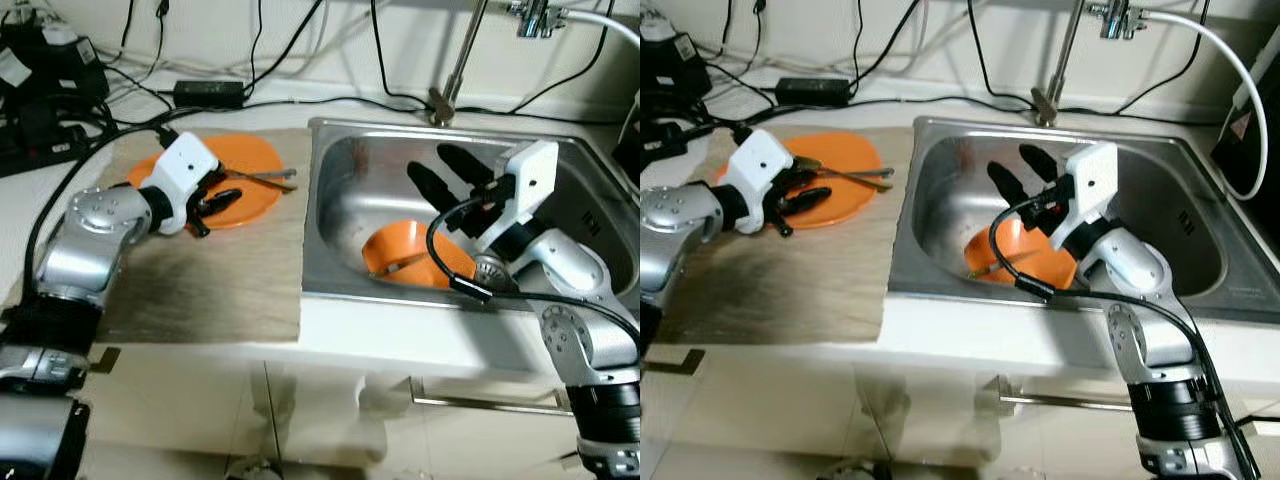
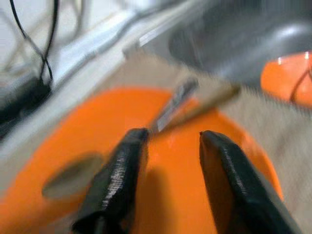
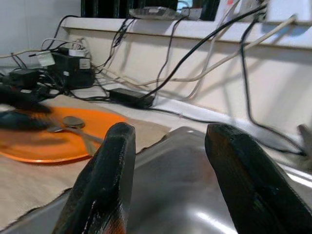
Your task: Kitchen organization
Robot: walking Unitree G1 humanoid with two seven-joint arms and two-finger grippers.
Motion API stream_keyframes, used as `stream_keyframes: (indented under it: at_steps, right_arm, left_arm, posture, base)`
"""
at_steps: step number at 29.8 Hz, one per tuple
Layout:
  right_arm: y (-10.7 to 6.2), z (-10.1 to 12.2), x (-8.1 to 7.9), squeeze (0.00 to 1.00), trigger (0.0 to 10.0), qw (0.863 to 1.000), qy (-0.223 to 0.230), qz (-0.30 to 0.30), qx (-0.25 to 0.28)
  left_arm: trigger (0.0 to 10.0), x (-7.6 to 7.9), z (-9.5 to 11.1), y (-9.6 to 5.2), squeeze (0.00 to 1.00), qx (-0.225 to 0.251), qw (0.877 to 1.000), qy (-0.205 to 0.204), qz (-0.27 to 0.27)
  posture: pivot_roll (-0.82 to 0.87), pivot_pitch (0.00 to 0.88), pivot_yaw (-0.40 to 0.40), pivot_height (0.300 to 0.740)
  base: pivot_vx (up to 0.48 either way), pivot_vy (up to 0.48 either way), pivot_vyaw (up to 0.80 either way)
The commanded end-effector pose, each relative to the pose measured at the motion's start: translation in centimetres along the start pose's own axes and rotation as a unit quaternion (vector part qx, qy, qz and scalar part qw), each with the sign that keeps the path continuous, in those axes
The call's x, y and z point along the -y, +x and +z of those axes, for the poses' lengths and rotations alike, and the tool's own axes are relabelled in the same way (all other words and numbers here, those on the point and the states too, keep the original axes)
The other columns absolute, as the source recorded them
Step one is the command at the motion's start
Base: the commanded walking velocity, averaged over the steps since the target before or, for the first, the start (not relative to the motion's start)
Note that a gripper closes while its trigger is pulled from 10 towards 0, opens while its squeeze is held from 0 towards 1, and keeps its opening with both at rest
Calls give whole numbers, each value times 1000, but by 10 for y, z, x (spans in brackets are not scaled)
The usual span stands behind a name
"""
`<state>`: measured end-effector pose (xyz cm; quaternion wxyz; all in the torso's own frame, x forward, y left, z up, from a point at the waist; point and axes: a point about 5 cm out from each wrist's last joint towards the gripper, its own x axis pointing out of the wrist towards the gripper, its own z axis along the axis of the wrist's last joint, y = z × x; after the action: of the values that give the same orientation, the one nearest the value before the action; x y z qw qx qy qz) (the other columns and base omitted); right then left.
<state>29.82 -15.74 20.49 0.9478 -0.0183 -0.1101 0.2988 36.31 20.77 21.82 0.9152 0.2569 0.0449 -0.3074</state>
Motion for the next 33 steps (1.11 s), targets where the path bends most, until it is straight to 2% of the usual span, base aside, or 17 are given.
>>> stream_keyframes:
  at_steps: [1,2,3,5,7,8,9,10,11,13,14,17,22,23,24,25,33]
  right_arm:
    - [-1,-1,-5,0,10000,1000,-4,5,-14]
    - [-1,-1,-5,0,10000,1000,-4,5,-14]
    - [0,-2,-7,0,10000,1000,-1,6,-17]
    - [0,-3,-7,0,10000,1000,2,4,-17]
    - [1,-3,-7,0,10000,1000,15,-3,-16]
    - [1,-3,-7,0,10000,1000,15,-3,-16]
    - [2,-3,-7,0,10000,999,39,-15,-14]
    - [2,-4,-7,0,10000,999,47,-18,-15]
    - [2,-4,-7,0,10000,999,47,-18,-15]
    - [1,-7,-11,0,10000,998,59,-17,-21]
    - [0,-8,-13,0,10000,998,61,-15,-25]
    - [-1,-11,-15,0,10000,997,62,-15,-31]
    - [-5,-16,-24,0,10000,997,60,-14,-47]
    - [-6,-17,-26,0,10000,997,57,-15,-51]
    - [-6,-17,-27,0,10000,997,55,-16,-54]
    - [-7,-18,-28,0,10000,997,54,-17,-56]
    - [-25,-16,-38,0,10000,995,62,-39,-68]
  left_arm:
    - [10000,-7,8,2,1000,-11,997,82,-2]
    - [10000,-7,8,2,1000,-11,997,82,-2]
    - [10000,-15,8,6,1000,-41,989,140,2]
    - [10000,-20,9,8,1000,-51,987,150,6]
    - [10000,-26,14,12,1000,-38,994,105,17]
    - [10000,-26,14,12,1000,-38,994,105,17]
    - [10000,-32,18,18,1000,-14,999,15,36]
    - [10000,-36,19,20,1000,-7,998,-24,50]
    - [10000,-36,19,20,1000,-7,998,-24,50]
    - [10000,-41,16,26,1000,-10,989,-120,86]
    - [10000,-40,16,29,1000,-9,986,-142,89]
    - [10000,-38,19,33,1000,0,983,-160,89]
    - [10000,-33,22,44,1000,-34,986,-117,111]
    - [10000,-32,21,46,714,-44,986,-106,119]
    - [10000,-31,20,47,714,-50,986,-99,124]
    - [10000,-30,19,48,0,-60,985,-89,133]
    - [10000,-34,15,48,0,-66,966,-91,234]
  posture:
    - [5,15,-21,740]
    - [5,15,-21,740]
    - [3,23,-20,740]
    - [3,23,-20,740]
    - [0,30,-19,740]
    - [0,30,-19,740]
    - [-5,33,-16,740]
    - [-6,35,-15,740]
    - [-6,35,-15,740]
    - [-12,39,-13,740]
    - [-14,45,-13,740]
    - [-20,49,-11,740]
    - [-43,71,5,740]
    - [-50,79,11,740]
    - [-50,79,11,740]
    - [-63,91,20,740]
    - [-121,150,50,740]
  base:
    - [0,0,0]
    - [0,0,0]
    - [0,0,0]
    - [0,0,0]
    - [0,0,0]
    - [0,0,0]
    - [0,0,0]
    - [0,0,0]
    - [0,0,0]
    - [0,0,0]
    - [0,0,0]
    - [0,0,0]
    - [0,0,0]
    - [0,0,0]
    - [0,0,0]
    - [0,0,0]
    - [0,0,0]
